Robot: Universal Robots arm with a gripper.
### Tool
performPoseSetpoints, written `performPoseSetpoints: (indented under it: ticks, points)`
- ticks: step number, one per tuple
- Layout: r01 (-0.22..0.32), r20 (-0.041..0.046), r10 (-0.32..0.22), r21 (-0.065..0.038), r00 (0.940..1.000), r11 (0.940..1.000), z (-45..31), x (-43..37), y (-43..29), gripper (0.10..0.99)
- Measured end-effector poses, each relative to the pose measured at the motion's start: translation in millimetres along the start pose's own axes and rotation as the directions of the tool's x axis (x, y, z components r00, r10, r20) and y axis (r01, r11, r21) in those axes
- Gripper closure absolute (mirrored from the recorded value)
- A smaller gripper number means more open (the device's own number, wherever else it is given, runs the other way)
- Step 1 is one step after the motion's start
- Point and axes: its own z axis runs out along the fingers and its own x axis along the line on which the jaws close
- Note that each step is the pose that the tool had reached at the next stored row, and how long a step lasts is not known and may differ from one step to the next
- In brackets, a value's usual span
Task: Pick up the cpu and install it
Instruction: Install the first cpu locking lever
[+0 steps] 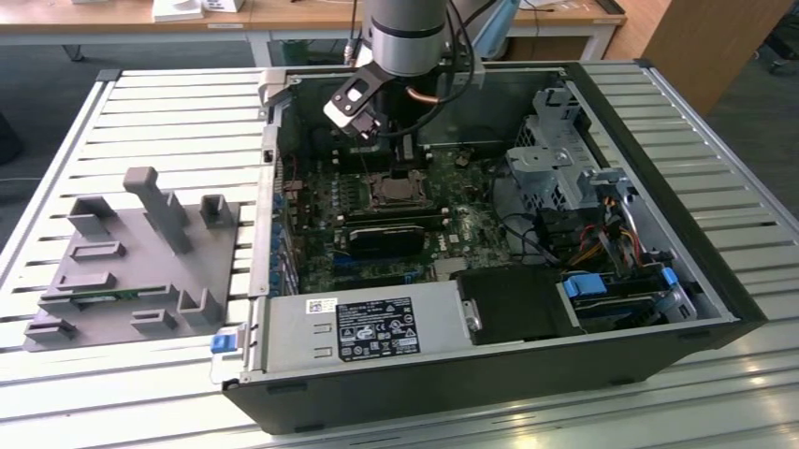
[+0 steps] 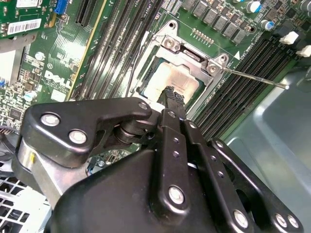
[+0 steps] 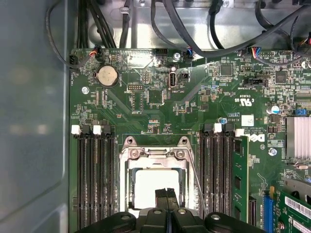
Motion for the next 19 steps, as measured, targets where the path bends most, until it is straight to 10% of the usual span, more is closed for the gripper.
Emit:
performPoseSetpoints:
  ticks: [19]
  points:
    - [0.000,-0.0001,0.000,0.000,1.0000,1.0000,-6.8,0.0,0.1,0.980]
